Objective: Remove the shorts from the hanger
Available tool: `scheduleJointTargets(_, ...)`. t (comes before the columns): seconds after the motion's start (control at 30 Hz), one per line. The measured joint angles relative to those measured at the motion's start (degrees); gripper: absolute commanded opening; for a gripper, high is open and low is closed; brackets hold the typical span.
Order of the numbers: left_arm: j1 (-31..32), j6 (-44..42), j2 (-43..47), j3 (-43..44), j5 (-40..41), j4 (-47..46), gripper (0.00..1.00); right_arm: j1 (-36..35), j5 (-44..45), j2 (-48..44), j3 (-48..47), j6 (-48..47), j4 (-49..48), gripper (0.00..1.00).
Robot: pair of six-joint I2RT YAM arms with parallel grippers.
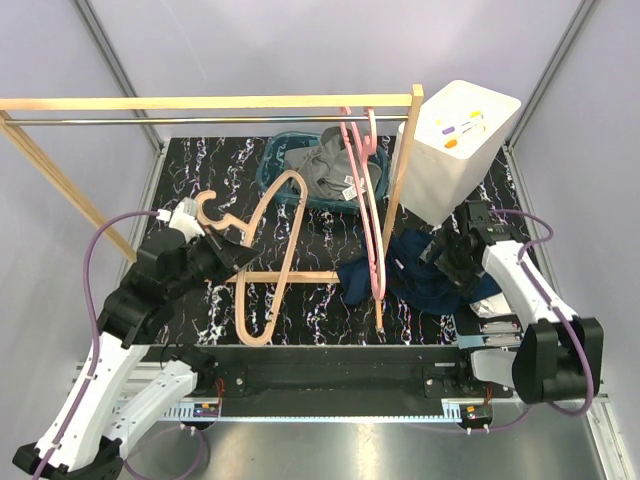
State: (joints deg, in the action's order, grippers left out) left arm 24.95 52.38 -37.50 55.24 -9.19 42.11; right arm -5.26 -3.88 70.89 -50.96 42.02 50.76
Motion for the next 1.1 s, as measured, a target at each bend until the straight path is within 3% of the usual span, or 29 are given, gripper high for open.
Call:
scheduleJointTargets(0.2, 0.0, 0.2, 1.4, -0.5, -0.4, 1.5, 0.00, -3.1, 7.9, 5.7, -0.5, 1.2, -5.9, 1.00)
scheduleJointTargets(0.37, 0.0, 0.2, 2.1, -0.5, -0.4, 2.1, 0.00, -14.7, 16.6, 13.5, -3.2, 5.4, -7.1, 1.00)
scheduleJointTargets(0.47, 0.0, 0.2, 2.5, -0.5, -0.4, 2.4, 0.00, -15.8, 17.0, 19.8, -4.8, 6.2, -7.9, 0.90)
scheduleJointTargets(0.53, 0.0, 0.2, 2.7, -0.5, -0.4, 2.6, 0.00, -15.7, 15.7, 22.7, -6.8, 5.5, -7.9, 0.77)
scheduleJointTargets(0.7, 0.0, 0.2, 4.2, -0.5, -0.3, 4.2, 0.00, -16.4, 14.1, 22.3, -5.6, 4.2, -13.2, 0.52)
scheduleJointTargets(0.73, 0.0, 0.2, 4.5, -0.5, -0.3, 4.6, 0.00, -16.5, 14.0, 21.8, -4.9, 3.8, -14.1, 0.39)
scheduleJointTargets(0.8, 0.0, 0.2, 5.2, -0.5, -0.2, 5.1, 0.00, -16.6, 12.9, 20.6, -3.3, 3.6, -16.7, 0.24)
scheduleJointTargets(0.83, 0.0, 0.2, 5.5, -0.5, -0.1, 5.3, 0.00, -16.7, 12.6, 20.3, -2.9, 2.9, -17.4, 0.08)
scheduleJointTargets(0.87, 0.0, 0.2, 5.7, -0.5, 0.0, 5.4, 0.00, -16.8, 12.4, 19.8, -2.5, 2.3, -18.0, 0.01)
scheduleJointTargets(1.1, 0.0, 0.1, 5.2, -0.1, 0.4, 5.9, 0.00, -16.8, 11.8, 15.0, -1.5, -0.1, -16.0, 0.00)
